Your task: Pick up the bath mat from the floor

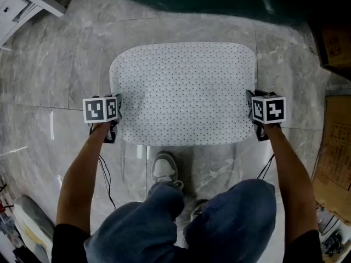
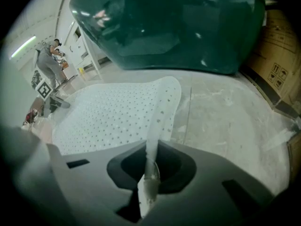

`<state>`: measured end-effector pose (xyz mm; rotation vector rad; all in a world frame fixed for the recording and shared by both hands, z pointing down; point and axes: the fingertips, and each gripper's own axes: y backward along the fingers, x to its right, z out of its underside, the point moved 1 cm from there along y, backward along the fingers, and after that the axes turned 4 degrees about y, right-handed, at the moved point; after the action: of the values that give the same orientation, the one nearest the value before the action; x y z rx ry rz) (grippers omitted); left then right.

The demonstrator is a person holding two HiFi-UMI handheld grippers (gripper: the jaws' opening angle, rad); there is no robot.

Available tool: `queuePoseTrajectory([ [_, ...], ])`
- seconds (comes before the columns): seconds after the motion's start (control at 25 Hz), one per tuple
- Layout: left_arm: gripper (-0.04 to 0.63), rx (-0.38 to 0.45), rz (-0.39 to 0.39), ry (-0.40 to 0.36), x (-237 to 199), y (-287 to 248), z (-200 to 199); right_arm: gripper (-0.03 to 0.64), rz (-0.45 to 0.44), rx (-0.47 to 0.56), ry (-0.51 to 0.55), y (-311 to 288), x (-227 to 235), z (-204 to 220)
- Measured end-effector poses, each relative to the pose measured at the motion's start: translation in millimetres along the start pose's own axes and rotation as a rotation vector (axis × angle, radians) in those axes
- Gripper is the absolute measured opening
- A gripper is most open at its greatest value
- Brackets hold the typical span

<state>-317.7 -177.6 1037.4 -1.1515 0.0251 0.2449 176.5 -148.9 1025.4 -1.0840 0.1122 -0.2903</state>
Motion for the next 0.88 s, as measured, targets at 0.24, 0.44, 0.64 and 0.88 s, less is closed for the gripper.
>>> queuePoseTrajectory([
  [0.24,0.029,0.019,0.038,0.03,8.1,18.3,-10.9,0.025,-0.013,0.022,-0.03,13.4,-4.4,-8.6],
  [0.44,0.028,0.045,0.065,0.028,18.9,47.5,-23.2,0.025,-0.036,0.021,-0.015,34.9,-17.5,-21.9],
  [0.64,0.028,0.061,0.09,0.074,34.2,76.9,-32.6,0.025,-0.046,0.019,-0.03,65.1,-30.9,-36.1],
  [0.88,0.028,0.06,0.118,0.048,55.6,120.0,-64.3,0.025,-0.082,0.021,-0.033,108.7,-47.8,-67.0],
])
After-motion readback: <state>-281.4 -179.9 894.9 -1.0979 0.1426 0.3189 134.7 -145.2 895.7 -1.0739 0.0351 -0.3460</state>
